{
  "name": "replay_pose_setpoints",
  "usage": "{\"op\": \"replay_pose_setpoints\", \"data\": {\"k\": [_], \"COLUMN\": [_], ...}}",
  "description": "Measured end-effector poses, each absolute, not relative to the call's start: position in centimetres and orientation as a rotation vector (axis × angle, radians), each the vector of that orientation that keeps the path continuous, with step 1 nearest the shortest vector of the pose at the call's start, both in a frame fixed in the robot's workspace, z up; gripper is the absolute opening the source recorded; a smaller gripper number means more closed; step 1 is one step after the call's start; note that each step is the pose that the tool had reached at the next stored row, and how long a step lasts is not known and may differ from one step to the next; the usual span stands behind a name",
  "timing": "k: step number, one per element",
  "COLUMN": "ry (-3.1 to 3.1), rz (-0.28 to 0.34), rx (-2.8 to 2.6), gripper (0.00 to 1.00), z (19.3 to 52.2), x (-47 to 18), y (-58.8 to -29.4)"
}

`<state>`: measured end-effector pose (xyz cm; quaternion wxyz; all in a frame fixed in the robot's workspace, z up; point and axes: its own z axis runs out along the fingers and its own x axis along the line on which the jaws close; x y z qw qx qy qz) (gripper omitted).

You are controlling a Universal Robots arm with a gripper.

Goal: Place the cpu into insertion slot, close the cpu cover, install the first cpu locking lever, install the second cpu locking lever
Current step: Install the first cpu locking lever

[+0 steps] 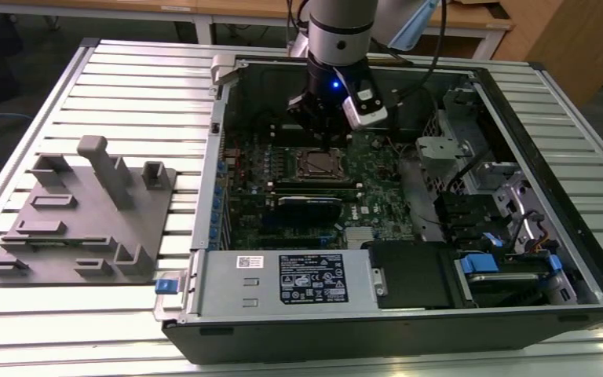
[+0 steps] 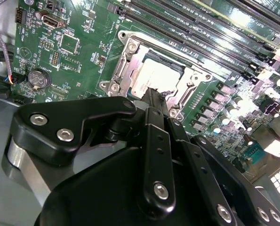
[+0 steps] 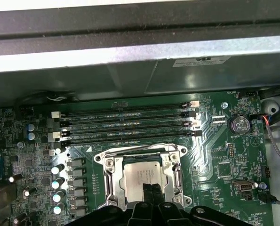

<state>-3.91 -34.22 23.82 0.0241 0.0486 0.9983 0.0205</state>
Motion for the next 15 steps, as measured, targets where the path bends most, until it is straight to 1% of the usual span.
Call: {"op": "replay_pose_setpoints", "data": {"k": [15], "ry": [3.165], "rz": [0.059], "rx": [0.156], "gripper": [0.1], "z": [23.83], "x": [-3.91], "y": [-34.22]}}
